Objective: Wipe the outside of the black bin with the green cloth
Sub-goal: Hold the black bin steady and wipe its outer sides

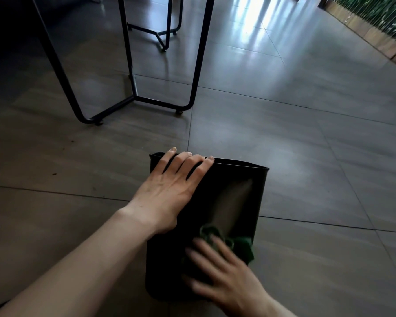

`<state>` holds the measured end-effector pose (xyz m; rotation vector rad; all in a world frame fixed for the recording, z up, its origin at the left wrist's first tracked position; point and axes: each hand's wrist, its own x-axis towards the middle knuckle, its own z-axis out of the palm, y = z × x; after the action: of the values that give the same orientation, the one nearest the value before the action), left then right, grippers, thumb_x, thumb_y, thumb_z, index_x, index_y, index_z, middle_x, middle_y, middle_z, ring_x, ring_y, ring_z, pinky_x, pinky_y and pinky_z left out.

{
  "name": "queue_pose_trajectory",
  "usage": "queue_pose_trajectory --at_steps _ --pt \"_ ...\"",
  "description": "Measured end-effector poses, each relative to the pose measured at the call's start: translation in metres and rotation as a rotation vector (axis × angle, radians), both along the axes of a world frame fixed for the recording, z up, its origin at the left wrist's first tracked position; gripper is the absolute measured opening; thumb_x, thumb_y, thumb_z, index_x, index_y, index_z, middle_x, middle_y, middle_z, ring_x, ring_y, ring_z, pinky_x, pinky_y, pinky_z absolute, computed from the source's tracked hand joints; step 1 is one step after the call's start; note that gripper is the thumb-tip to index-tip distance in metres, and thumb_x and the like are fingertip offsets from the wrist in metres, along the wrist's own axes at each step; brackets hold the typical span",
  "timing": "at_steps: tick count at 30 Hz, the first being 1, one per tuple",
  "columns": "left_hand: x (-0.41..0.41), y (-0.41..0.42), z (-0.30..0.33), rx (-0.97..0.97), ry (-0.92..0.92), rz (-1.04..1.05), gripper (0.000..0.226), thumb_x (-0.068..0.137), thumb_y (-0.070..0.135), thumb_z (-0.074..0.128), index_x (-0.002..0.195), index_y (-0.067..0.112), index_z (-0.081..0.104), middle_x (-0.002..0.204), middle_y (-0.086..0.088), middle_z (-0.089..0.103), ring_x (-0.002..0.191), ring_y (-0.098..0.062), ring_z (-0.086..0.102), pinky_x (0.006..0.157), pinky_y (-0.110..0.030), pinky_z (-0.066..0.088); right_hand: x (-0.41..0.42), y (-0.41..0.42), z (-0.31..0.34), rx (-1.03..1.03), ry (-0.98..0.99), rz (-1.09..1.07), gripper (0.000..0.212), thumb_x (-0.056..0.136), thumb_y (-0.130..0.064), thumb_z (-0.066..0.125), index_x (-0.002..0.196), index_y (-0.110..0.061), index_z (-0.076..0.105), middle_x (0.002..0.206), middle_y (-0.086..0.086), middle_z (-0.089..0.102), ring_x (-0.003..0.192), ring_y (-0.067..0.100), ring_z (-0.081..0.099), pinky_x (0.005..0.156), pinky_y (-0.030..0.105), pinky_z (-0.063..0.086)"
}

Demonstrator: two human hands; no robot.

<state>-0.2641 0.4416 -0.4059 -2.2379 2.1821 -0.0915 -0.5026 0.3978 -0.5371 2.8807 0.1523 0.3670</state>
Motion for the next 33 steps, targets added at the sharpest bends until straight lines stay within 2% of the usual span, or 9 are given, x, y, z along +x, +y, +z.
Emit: queue_pose_trajectory --at_steps 3,7,11,15,18,21,26,30,33 --pt "-0.003 0.000 -0.001 -0.013 -0.005 -0.008 0.123 0.069 0.017 0.068 0.154 0.018 -0.021 0.159 -0.002 0.006 0.153 -0.027 0.005 0.124 -0.048 0.000 -0.019 -0.006 0.003 -0.145 0.141 0.076 0.023 0.107 -0.027 0.044 0.125 -0.037 0.054 0.155 0.006 0.054 0.145 0.031 0.050 0.128 0.054 0.016" --pt "0.001 0.002 0.002 0.000 0.021 0.004 0.123 0.067 0.019 0.067 0.154 0.018 -0.021 0.160 -0.003 0.005 0.153 -0.026 0.003 0.124 -0.048 -0.002 0.015 -0.050 0.054 0.267 -0.257 -0.266 0.033 0.102 -0.015 0.056 0.130 -0.026 0.069 0.154 0.017 0.052 0.150 0.037 0.040 0.118 0.054 0.039" --pt "0.001 0.004 0.002 0.005 0.016 0.015 0.123 0.067 0.018 0.066 0.154 0.017 -0.020 0.160 -0.003 0.004 0.153 -0.027 0.002 0.124 -0.048 -0.002 0.055 -0.047 0.066 0.375 -0.506 -0.545 0.055 0.086 -0.004 0.067 0.136 -0.026 0.063 0.155 0.017 0.050 0.153 0.038 0.034 0.116 0.060 0.037" --pt "0.000 0.004 0.000 0.001 -0.002 0.007 0.126 0.065 0.014 0.068 0.154 0.018 -0.021 0.161 -0.003 0.005 0.153 -0.027 0.003 0.124 -0.048 -0.002 0.016 0.001 0.001 0.114 -0.146 -0.072 0.030 0.102 -0.024 0.061 0.132 -0.028 0.058 0.157 0.018 0.046 0.153 0.038 0.031 0.125 0.059 0.025" --pt "-0.005 0.004 -0.002 -0.028 0.003 -0.032 0.125 0.064 0.012 0.067 0.154 0.019 -0.021 0.160 -0.002 0.007 0.153 -0.027 0.005 0.124 -0.048 0.000 -0.015 0.000 -0.010 -0.233 0.099 0.105 0.041 0.104 -0.037 0.050 0.144 -0.031 0.041 0.158 0.011 0.040 0.152 0.039 0.028 0.129 0.054 0.011" --pt "-0.006 0.002 -0.002 -0.035 -0.007 -0.027 0.125 0.065 0.014 0.067 0.154 0.018 -0.021 0.160 -0.002 0.007 0.153 -0.027 0.004 0.124 -0.049 -0.001 -0.004 -0.028 0.027 0.048 -0.065 -0.020 0.027 0.105 -0.022 0.052 0.130 -0.031 0.059 0.154 0.014 0.054 0.153 0.037 0.036 0.122 0.052 0.034" --pt "-0.004 0.000 0.000 -0.019 0.009 -0.004 0.122 0.067 0.016 0.065 0.154 0.018 -0.021 0.161 -0.003 0.006 0.153 -0.027 0.003 0.124 -0.049 -0.002 0.047 -0.043 0.063 0.366 -0.428 -0.517 0.048 0.091 -0.012 0.076 0.135 -0.026 0.065 0.157 0.016 0.048 0.155 0.035 0.032 0.119 0.059 0.036" --pt "-0.004 -0.002 -0.001 -0.009 -0.004 -0.003 0.124 0.066 0.016 0.067 0.153 0.018 -0.022 0.161 -0.003 0.006 0.153 -0.027 0.003 0.123 -0.049 -0.002 0.020 -0.004 0.018 0.212 -0.191 -0.155 0.020 0.104 -0.019 0.059 0.121 -0.026 0.067 0.151 0.017 0.056 0.152 0.038 0.037 0.120 0.056 0.037" --pt "-0.005 -0.001 -0.001 -0.019 0.011 -0.021 0.125 0.065 0.014 0.066 0.154 0.018 -0.021 0.160 -0.002 0.006 0.153 -0.027 0.003 0.124 -0.049 -0.001 -0.015 0.000 0.008 -0.026 0.075 0.025 0.031 0.112 -0.017 0.035 0.123 -0.035 0.059 0.150 0.007 0.059 0.150 0.033 0.039 0.125 0.048 0.029"
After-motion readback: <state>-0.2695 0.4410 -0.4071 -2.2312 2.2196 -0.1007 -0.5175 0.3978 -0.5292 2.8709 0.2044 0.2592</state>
